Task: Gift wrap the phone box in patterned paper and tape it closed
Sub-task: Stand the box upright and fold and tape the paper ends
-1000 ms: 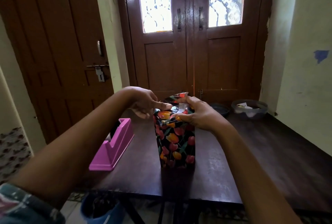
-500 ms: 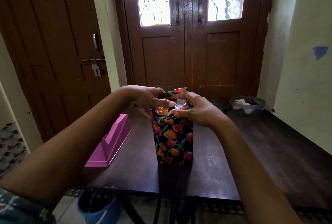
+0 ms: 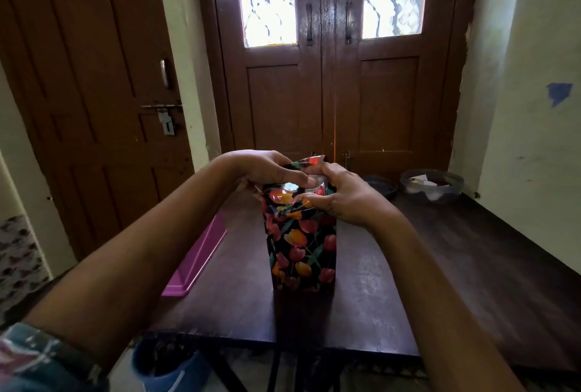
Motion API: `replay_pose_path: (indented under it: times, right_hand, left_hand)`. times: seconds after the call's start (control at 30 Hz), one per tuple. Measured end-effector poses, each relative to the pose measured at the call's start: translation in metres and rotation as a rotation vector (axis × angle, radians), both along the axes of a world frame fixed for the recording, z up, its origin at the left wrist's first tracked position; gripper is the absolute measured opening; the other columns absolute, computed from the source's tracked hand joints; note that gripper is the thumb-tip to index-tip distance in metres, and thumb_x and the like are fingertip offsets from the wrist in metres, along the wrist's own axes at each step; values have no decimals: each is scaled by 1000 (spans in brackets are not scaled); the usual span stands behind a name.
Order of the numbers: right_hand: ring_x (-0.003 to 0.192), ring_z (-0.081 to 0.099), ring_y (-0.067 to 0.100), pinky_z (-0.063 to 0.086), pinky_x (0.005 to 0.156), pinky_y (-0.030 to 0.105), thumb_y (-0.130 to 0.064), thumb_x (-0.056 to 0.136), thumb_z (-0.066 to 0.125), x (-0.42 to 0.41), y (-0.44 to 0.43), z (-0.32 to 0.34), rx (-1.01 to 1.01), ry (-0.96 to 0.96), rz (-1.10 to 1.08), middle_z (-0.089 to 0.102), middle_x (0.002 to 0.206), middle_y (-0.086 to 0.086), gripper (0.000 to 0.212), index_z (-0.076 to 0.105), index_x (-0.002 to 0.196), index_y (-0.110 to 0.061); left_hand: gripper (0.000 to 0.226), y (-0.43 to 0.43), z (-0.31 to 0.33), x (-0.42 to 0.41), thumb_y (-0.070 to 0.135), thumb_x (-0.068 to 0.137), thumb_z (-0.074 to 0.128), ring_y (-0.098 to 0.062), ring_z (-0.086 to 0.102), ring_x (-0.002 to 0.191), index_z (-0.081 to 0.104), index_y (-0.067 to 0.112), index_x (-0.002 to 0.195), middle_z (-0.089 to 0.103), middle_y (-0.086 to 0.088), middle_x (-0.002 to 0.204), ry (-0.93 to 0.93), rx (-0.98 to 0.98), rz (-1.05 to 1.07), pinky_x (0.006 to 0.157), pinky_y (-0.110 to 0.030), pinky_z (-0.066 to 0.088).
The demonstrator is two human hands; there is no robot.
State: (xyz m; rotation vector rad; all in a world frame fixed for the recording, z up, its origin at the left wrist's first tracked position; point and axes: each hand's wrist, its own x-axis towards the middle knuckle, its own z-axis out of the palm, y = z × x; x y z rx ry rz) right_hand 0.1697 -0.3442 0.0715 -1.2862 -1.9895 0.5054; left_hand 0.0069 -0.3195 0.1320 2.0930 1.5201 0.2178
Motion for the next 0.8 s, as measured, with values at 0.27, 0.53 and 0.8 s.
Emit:
replay_pose_path:
  times: [0.27, 0.53, 0.8]
  right_hand:
    - [128, 38, 18, 38, 105, 44, -39, 82, 65, -1, -2, -1, 11, -26, -16, 42, 138, -3, 62, 38, 136, -26]
    - [122, 44, 17, 41, 101, 44, -36, 82, 65, 0, -2, 2, 2, -15, 16, 46, 134, -2, 55, 43, 132, -27]
    - [117, 46, 16, 46, 97, 37, -34, 81, 68, 2, 4, 5, -64, 16, 54, 47, 133, 0, 53, 47, 129, -27]
  left_hand:
    - [28, 14, -7, 4, 32, 80, 67, -16, 63, 75, 63, 12, 98, 65, -6, 93, -287, -52, 189, 67, -28, 54]
    - [53, -3, -8, 11, 39, 85, 62, -15, 55, 94, 43, 21, 131, 50, 0, 116, -125, 110, 53, 79, -27, 48]
    - [62, 4, -7, -39, 10, 76, 72, -29, 52, 117, 47, 29, 130, 52, -5, 124, -419, -103, -70, 102, -47, 43]
